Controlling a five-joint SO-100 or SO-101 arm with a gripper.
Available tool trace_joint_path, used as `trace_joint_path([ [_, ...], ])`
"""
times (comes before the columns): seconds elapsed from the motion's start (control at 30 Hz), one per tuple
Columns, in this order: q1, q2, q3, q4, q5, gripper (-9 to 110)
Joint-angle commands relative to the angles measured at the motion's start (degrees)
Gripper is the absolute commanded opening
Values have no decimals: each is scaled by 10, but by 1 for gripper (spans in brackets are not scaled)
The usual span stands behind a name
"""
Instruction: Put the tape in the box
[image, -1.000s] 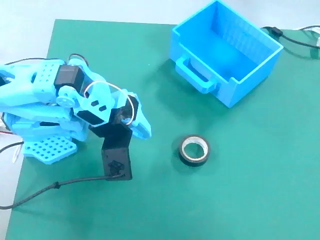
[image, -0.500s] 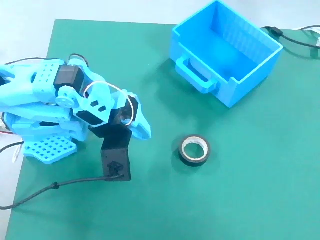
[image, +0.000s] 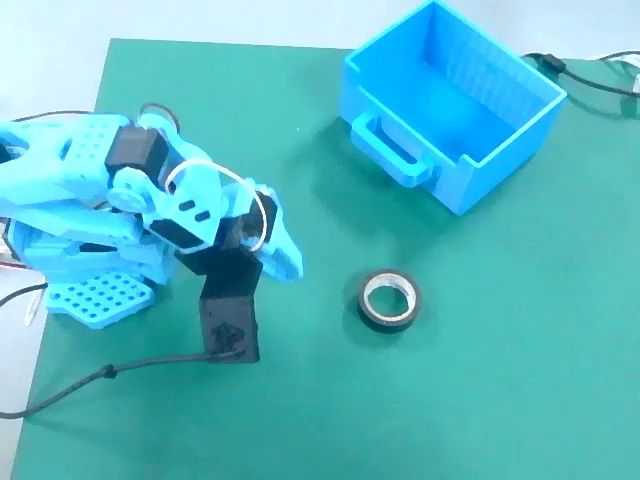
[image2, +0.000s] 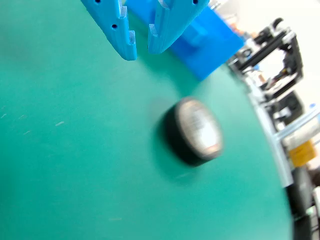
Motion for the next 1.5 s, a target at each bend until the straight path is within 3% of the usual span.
trace_joint_path([
  [0.0, 14, -38, -91, 7, -9, 0],
  [0.33, 39, -185, -282, 48, -1, 3],
  [0.8, 40, -570, -590, 184, -4, 13],
  [1.47, -5, -767, -640, 187, -21, 21],
])
